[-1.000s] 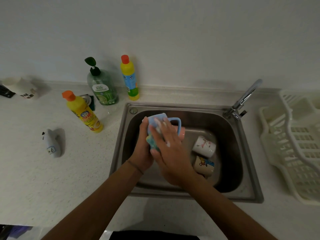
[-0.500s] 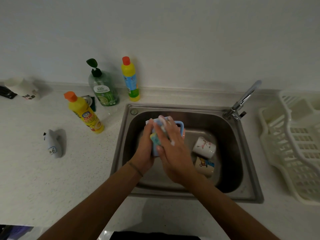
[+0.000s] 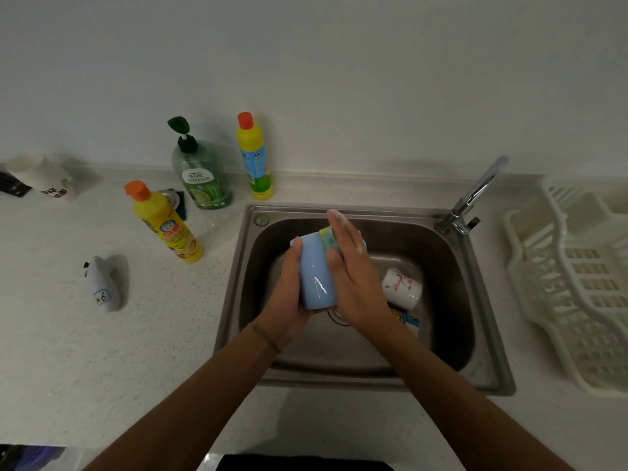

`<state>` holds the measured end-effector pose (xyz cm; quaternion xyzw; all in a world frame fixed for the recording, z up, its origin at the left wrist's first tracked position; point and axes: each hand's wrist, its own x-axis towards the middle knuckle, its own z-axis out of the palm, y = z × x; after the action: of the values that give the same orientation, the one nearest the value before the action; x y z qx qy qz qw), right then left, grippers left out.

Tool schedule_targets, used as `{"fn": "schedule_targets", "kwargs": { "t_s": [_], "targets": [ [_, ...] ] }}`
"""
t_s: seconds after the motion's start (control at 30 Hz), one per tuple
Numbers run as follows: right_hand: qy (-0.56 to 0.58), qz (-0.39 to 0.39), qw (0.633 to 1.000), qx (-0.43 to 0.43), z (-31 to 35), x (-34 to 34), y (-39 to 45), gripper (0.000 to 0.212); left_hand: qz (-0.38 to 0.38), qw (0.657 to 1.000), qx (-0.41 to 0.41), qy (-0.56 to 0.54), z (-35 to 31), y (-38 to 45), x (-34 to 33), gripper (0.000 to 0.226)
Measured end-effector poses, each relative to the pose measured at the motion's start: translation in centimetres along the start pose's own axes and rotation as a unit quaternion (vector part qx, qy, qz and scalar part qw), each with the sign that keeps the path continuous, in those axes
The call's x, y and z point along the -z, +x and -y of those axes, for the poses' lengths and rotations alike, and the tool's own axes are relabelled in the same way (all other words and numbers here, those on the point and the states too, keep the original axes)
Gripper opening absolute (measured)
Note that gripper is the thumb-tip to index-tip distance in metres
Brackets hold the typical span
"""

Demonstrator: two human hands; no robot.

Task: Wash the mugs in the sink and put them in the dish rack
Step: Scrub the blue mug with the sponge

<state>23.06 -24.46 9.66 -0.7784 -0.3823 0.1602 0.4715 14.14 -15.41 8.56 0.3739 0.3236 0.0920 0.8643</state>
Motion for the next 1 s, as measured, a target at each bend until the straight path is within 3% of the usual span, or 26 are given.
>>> {"fn": "schedule_targets", "kwargs": {
  "t_s": [0.27,0.33,0.47,0.53,0.6,0.73,0.83,0.9,1.0],
  "targets": [
    [0.120,-0.010,0.992,-0.036,1.0,0.9,-0.2,0.050,0.034,0.999,0.008,-0.035,-0.8,-0.1,0.8,0.070],
    [0.098,-0.022,0.995,-0.014,1.3,0.6,-0.6,0.052,0.019,0.999,-0.010,-0.026,-0.4,0.0,0.7,0.072],
    [-0.055,-0.012,0.995,0.087,0.5,-2.3,-2.3,0.068,0.011,0.999,-0.030,-0.019,-0.4,0.3,1.0,0.062],
    [-0.046,-0.003,0.993,0.111,0.1,-2.7,-2.7,0.069,0.006,0.999,-0.033,-0.008,-0.2,0.3,1.2,0.062],
    [-0.011,0.007,0.996,0.090,0.2,-1.7,-2.0,0.058,0.010,0.999,-0.030,-0.002,0.1,0.1,1.2,0.068],
    [0.075,-0.044,0.996,-0.017,0.8,-0.4,-0.3,0.052,0.008,0.999,-0.034,0.018,0.2,0.0,0.4,0.068],
    [-0.080,-0.031,0.993,0.084,1.5,-1.6,-1.9,0.055,0.010,0.998,-0.054,0.017,-0.3,0.4,0.8,0.066],
    [-0.114,-0.002,0.980,0.161,0.7,-2.1,-2.6,0.055,0.016,0.997,-0.064,0.026,-0.3,0.4,1.3,0.065],
    [-0.011,0.005,0.998,0.062,-0.3,-1.0,-0.9,0.052,0.005,0.999,-0.029,0.016,0.3,0.0,0.9,0.068]
  ]
}}
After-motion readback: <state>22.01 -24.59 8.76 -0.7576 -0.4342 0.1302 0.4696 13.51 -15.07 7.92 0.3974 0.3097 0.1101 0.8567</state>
